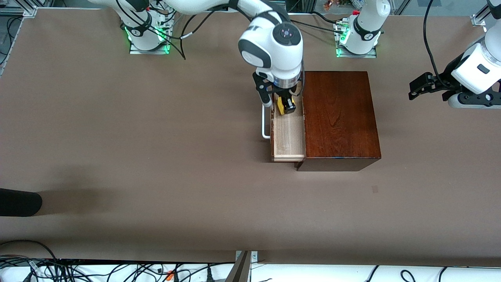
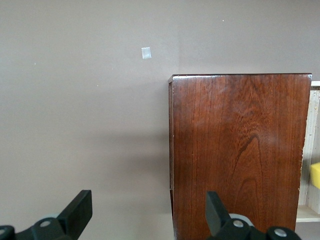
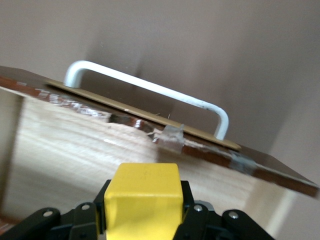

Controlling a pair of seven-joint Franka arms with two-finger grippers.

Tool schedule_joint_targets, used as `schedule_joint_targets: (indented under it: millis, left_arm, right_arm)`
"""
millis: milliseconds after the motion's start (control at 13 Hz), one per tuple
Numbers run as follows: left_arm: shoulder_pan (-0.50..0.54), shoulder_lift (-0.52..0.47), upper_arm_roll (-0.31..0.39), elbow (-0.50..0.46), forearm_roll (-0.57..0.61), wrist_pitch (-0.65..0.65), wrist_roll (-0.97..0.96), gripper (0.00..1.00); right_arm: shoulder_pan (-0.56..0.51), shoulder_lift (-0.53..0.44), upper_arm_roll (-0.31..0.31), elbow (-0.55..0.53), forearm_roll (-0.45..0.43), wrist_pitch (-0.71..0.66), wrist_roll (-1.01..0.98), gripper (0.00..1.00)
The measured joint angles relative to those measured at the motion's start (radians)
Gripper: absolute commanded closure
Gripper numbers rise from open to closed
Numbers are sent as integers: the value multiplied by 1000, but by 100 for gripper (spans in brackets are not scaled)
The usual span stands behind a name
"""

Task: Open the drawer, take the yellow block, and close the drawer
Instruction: 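Lift the cube out with the right gripper while the left gripper returns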

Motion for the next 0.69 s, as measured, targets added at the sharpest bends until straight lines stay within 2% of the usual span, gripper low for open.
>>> schedule_joint_targets:
  millis: [231, 462, 692]
  left_arm:
    - [0, 0, 0, 0, 0, -1, 0, 0]
    - [-3, 0, -4, 0, 0, -6, 1, 0]
    - [-6, 1, -28, 0, -25, -95, 41, 0]
  right_arm:
    - [-54, -93, -2, 27, 90, -120, -186, 100]
    - [-154, -177, -5, 17, 126, -304, -508, 100]
    - [-296, -291, -9, -114, 138, -353, -857, 100]
